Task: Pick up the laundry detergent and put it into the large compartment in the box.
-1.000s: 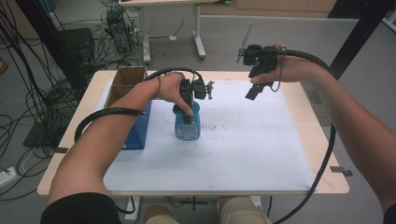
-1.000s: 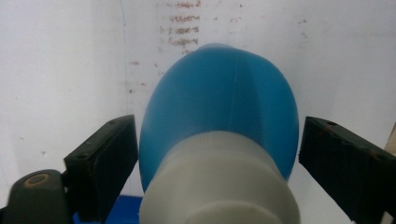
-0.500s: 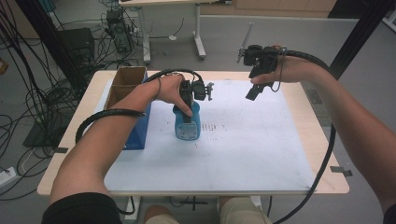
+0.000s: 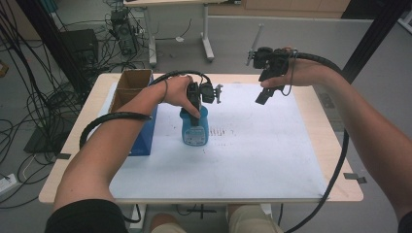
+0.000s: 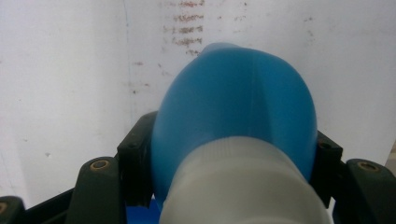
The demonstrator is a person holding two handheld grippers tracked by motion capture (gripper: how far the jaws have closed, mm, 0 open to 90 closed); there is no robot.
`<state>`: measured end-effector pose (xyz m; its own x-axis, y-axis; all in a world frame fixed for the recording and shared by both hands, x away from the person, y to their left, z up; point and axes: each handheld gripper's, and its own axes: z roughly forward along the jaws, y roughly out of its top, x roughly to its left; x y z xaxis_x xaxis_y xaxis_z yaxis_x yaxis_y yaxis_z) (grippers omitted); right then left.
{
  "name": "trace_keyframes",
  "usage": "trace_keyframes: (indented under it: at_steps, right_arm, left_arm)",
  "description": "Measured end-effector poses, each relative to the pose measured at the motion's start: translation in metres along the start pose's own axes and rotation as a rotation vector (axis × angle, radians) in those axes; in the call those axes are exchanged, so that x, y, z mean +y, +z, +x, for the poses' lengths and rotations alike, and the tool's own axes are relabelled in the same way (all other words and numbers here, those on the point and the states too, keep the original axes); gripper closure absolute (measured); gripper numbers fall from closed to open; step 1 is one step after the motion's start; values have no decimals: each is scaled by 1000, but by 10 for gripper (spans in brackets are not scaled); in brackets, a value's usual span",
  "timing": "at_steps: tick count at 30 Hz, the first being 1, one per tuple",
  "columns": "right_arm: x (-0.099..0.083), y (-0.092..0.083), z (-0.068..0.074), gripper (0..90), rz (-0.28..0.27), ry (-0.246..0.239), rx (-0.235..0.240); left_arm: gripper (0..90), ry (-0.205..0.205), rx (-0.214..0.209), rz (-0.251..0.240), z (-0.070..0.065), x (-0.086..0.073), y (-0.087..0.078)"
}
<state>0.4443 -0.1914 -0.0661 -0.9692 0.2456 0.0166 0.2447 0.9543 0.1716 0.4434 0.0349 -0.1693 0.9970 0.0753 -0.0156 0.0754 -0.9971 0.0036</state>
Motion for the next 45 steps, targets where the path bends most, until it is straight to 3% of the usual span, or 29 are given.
trace_keyframes:
  at_steps: [45]
  right_arm:
    - [4, 4, -1, 99, 5, -5, 2]
  left_arm:
    - [368, 17, -12, 7, 3, 1, 0]
